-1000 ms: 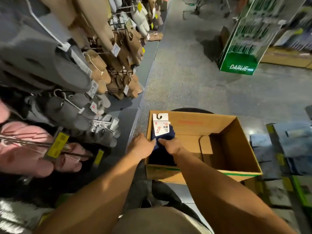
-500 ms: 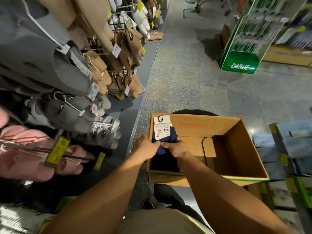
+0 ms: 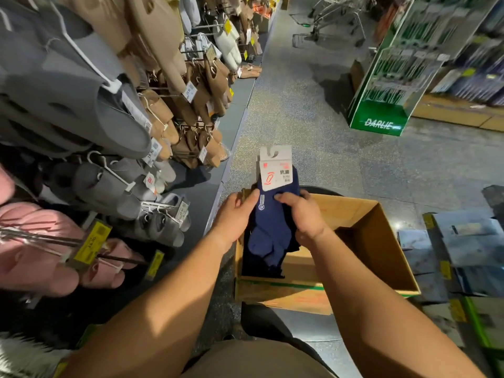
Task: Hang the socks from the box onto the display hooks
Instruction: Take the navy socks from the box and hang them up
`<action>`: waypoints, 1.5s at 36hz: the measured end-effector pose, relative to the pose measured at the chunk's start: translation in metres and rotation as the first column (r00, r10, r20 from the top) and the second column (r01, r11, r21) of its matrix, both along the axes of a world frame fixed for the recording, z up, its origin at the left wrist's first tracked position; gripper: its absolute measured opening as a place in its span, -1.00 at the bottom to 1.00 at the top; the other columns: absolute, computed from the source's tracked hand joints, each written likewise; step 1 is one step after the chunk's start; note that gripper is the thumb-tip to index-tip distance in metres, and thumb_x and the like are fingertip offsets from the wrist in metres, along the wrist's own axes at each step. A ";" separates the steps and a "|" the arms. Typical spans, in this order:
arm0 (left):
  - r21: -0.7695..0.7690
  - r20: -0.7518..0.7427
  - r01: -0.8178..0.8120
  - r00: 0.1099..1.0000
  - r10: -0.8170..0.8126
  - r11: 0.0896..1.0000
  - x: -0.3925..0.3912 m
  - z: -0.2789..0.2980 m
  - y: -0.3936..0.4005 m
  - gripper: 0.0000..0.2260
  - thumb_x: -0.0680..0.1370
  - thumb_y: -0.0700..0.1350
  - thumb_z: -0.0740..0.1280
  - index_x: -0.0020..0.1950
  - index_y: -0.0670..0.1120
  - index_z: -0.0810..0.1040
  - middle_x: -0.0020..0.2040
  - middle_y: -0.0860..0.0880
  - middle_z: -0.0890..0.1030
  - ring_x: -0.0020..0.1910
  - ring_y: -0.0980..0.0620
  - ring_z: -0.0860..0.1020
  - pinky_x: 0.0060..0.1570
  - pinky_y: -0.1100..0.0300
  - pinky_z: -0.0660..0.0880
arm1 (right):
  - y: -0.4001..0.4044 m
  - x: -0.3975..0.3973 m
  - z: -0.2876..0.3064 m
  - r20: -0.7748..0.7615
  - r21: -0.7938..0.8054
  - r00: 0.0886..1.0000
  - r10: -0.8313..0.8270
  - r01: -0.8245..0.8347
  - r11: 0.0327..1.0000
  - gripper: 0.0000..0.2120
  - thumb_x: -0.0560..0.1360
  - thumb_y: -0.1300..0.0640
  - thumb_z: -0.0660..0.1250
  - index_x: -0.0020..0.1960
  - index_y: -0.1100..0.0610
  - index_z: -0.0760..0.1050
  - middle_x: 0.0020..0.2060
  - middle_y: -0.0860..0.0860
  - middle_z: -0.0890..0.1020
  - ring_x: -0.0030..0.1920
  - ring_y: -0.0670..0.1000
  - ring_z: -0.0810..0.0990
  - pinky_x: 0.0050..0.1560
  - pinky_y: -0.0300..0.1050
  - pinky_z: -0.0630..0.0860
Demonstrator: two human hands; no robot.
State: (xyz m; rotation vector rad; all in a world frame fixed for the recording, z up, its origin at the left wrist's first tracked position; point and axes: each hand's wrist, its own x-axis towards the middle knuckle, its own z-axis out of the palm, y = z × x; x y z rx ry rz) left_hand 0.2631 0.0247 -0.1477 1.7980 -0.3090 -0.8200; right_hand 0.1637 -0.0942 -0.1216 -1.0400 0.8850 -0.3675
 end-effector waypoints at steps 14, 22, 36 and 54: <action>-0.482 -0.163 -0.349 0.937 0.310 0.803 -0.026 0.050 -0.014 -0.67 0.44 0.18 0.43 0.16 0.16 0.50 0.19 -0.02 0.66 0.18 0.00 0.64 0.24 -0.06 0.56 | 0.011 0.019 0.059 -0.059 -0.392 0.955 0.289 -0.288 0.874 -0.41 0.39 -0.40 0.31 0.25 -0.03 0.47 0.09 -0.07 0.68 0.08 -0.02 0.66 0.21 0.11 0.55; -0.337 0.146 -0.512 0.800 0.581 0.790 -0.062 0.058 0.023 -0.52 0.60 0.24 0.26 0.41 -0.01 0.43 0.30 0.01 0.57 0.28 0.02 0.54 0.13 0.37 0.46 | 0.039 0.018 0.059 -0.089 -0.535 0.848 0.523 -0.484 0.693 -0.46 0.51 -0.34 0.23 0.33 -0.02 0.46 0.12 -0.07 0.66 0.14 0.02 0.63 0.16 0.03 0.55; -0.340 0.098 -0.873 0.338 0.936 0.351 -0.192 0.099 0.200 -0.55 0.51 0.28 0.34 0.24 0.01 0.48 0.17 -0.04 0.63 0.17 0.04 0.62 0.19 0.03 0.54 | 0.222 -0.042 0.075 -0.052 -0.579 0.433 0.900 -0.747 0.326 -0.55 0.56 -0.22 0.27 0.32 0.04 0.45 0.12 -0.04 0.62 0.16 0.03 0.59 0.13 -0.03 0.49; -0.455 0.092 -0.873 -0.243 0.966 -0.176 -0.550 0.123 0.450 -0.64 0.55 0.13 0.42 0.26 0.01 0.50 0.12 0.00 0.69 0.08 0.01 0.69 0.14 -0.05 0.61 | 0.519 -0.355 0.101 0.042 -0.519 -0.209 0.977 -0.840 -0.157 -0.53 0.41 -0.40 0.28 0.17 -0.14 0.52 0.01 -0.13 0.68 -0.03 -0.05 0.68 0.06 0.12 0.62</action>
